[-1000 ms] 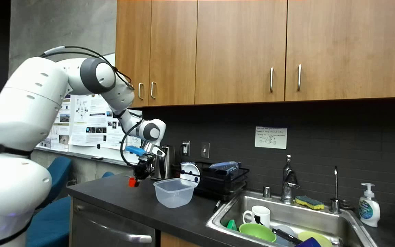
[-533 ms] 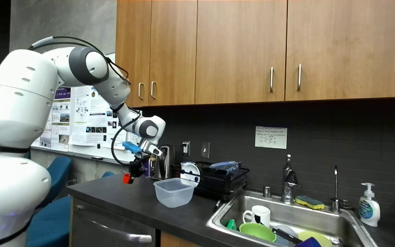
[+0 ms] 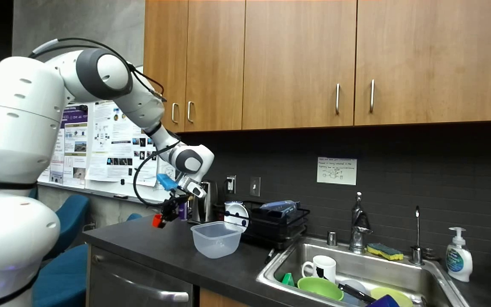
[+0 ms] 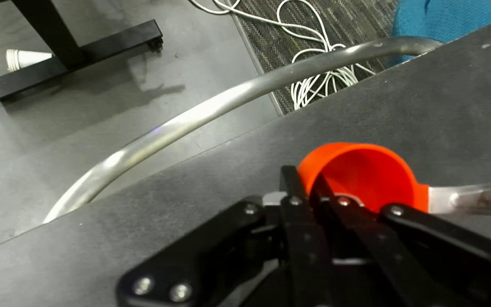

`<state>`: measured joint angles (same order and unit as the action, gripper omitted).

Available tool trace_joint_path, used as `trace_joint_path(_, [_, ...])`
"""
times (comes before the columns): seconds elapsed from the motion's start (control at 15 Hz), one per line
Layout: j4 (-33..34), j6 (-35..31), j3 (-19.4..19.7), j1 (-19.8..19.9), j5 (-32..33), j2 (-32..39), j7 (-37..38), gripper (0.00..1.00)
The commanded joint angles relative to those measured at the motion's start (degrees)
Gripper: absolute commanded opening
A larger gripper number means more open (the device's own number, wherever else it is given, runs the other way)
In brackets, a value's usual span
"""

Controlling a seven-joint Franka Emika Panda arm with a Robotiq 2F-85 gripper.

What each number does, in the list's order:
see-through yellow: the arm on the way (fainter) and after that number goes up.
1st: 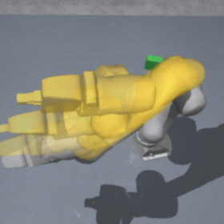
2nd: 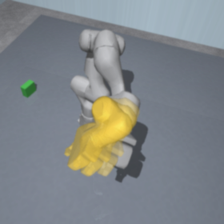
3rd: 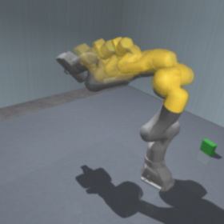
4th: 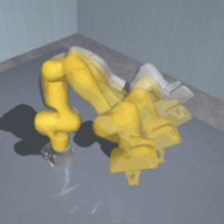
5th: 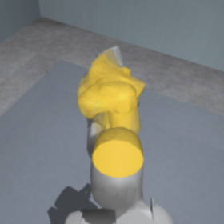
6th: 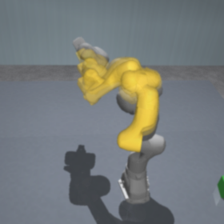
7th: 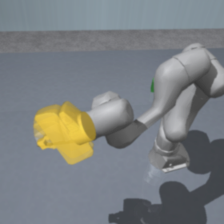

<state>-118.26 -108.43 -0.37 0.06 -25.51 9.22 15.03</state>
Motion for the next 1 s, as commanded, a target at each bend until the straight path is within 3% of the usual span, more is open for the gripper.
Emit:
trace_joint_path(0.0, [-3.57, -2.96, 1.39, 0.86, -1.5, -4.15, 2.99, 0.02])
trace_joint_path(0.4, [-7.29, -10.15, 3.08, 2.1, -1.98, -7.44, 4.74, 0.02])
trace_joint_path(0.93, [-11.13, -12.68, 4.8, 3.99, -4.13, -10.22, 4.56, 0.02])
